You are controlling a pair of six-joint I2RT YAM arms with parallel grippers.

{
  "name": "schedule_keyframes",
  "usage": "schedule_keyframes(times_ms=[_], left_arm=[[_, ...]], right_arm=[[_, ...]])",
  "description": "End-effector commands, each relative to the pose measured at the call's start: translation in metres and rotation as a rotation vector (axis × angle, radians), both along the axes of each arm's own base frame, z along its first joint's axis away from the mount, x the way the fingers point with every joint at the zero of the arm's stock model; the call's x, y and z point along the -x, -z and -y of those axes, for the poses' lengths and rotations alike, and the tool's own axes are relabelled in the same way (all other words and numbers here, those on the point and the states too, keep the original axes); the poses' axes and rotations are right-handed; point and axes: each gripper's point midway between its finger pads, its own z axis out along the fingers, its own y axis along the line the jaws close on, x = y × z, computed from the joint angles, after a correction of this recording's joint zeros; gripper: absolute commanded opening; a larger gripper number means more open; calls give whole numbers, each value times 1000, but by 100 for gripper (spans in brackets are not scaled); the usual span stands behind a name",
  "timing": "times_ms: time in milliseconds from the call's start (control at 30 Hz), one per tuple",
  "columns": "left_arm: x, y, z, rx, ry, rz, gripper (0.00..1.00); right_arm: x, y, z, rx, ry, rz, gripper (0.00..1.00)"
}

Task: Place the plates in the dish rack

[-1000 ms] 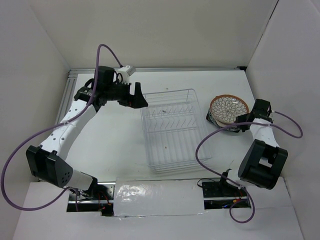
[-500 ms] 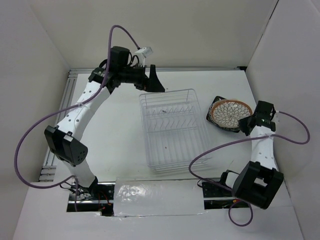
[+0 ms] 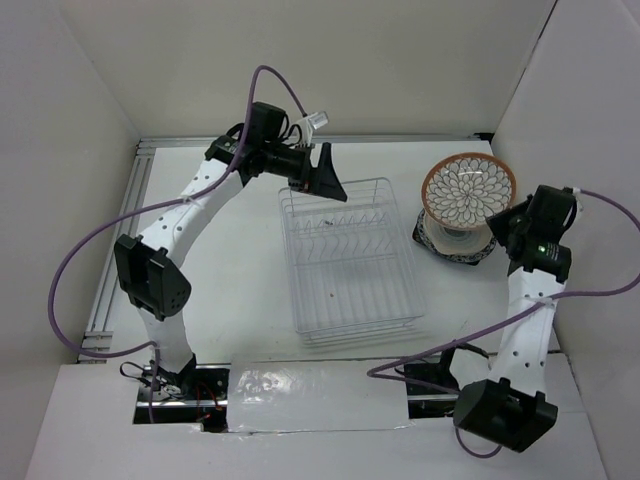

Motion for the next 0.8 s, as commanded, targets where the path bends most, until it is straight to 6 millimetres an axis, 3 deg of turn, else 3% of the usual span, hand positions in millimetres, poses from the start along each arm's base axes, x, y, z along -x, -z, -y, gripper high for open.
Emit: schedule_keyframes(times_ms=[0,133,233,333,500,533,600,633,667,767], left_arm=[[-1,-31,-8,51,-5,49,99],[-8,-42,-28,82,-23,33,99],[-18,-53,-54,77,-99,58,99],[-33,-57,-89,62,-210,40,99],[-46,-56,-152,46,-425,-20,99],[-42,-63,-159,57,-452,-17,99],[-44,-57,-174,55,-503,-37,99],[-44,-61,-185,62,-538,-39,99],[-48,-57,-202,62,-587,-47,99],[-48,-58,-219,74,-637,-53,99]], right_arm=[[-16,-100,-30,123,-186,257,0],[-14,-144,-62,186,-284,301,0],[-17,-162,-92,204,-355,302,0],[-21,-159,-124,217,-387,241,0],[-23,-133,-167,291,-356,102,0],[-27,-132,-175,307,-348,83,0],[-35,-134,-179,317,-289,78,0],[-28,-129,-195,378,-320,34,0],[-22,-137,-201,406,-304,43,0],[-28,-129,-217,476,-288,-3,0]])
